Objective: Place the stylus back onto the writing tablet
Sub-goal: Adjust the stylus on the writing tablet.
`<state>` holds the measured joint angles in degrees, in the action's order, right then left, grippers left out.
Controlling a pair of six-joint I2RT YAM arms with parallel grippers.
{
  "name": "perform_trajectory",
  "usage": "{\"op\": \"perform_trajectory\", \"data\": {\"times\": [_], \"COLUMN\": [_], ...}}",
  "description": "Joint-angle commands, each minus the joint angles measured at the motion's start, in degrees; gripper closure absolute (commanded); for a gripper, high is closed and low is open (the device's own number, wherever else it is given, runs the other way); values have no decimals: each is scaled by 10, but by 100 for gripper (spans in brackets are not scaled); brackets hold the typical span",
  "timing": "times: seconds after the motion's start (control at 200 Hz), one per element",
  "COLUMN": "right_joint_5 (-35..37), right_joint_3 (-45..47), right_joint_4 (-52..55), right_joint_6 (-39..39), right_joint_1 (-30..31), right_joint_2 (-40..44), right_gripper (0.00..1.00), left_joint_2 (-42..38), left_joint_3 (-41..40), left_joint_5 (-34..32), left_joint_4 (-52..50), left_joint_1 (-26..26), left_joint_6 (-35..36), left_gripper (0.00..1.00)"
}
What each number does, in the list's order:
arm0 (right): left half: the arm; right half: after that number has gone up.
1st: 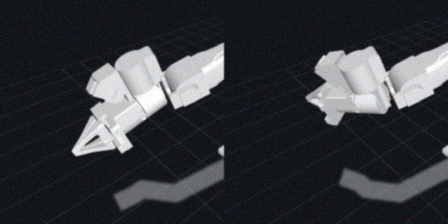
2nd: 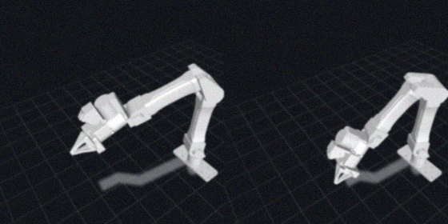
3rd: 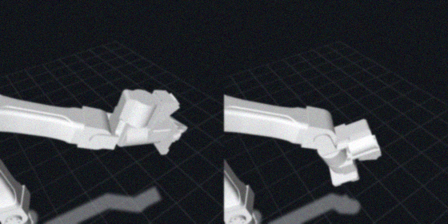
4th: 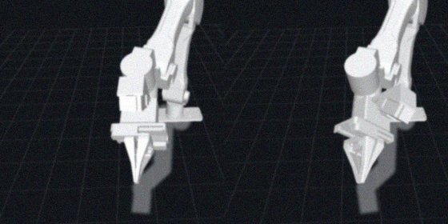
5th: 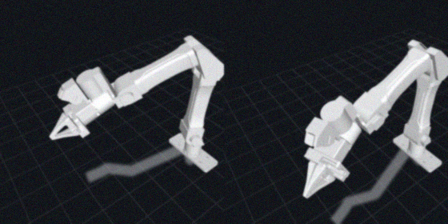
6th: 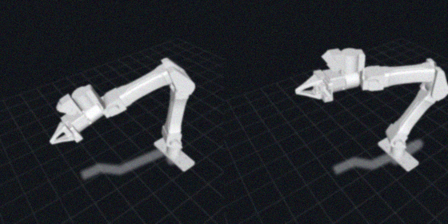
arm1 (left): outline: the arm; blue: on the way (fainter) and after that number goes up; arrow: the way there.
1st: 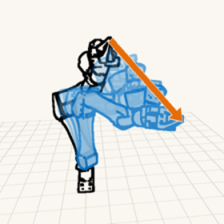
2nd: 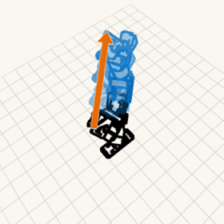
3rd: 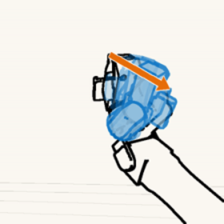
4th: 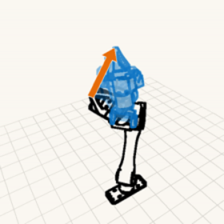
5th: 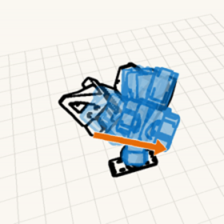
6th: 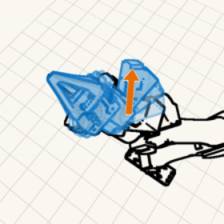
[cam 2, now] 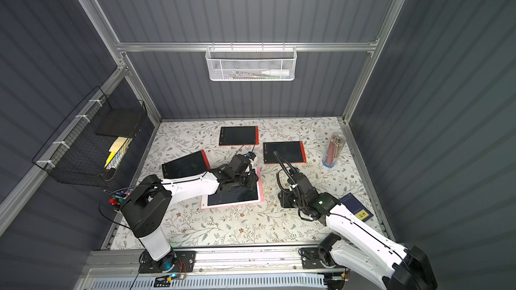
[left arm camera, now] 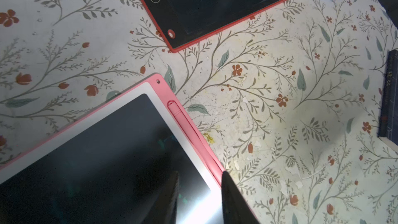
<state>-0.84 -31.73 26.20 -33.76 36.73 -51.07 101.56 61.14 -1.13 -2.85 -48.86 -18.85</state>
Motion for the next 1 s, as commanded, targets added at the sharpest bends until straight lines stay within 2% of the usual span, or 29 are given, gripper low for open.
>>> {"op": "perform_trajectory", "data": {"times": [0.0,0.135,0.27,0.39,0.54,0.6,0.996], "right_joint_5": [-5,-2,8,20,42,51,64], "right_joint_3": [21,22,18,6,-12,-11,-24], "right_joint_4": [-17,-19,-23,-22,-14,-23,-17], "right_joint_6": [2,9,12,27,63,71,73], "right_joint_1": [-2,-3,-3,-3,-4,-4,-7], "right_joint_2": [23,35,38,40,47,46,21], "right_gripper": [52,42,20,6,1,1,1], "left_joint_2": [13,29,50,76,99,105,146], "left_joint_3": [19,21,37,55,79,87,103], "left_joint_5": [-15,-30,-55,-77,-97,-83,-119], "left_joint_4": [-10,-15,-25,-35,-41,-51,-88], "left_joint_1": [-11,-19,-19,-19,-19,-19,-19], "left_joint_6": [11,38,60,68,66,72,66], "left_gripper": [63,59,59,59,60,60,60]}}
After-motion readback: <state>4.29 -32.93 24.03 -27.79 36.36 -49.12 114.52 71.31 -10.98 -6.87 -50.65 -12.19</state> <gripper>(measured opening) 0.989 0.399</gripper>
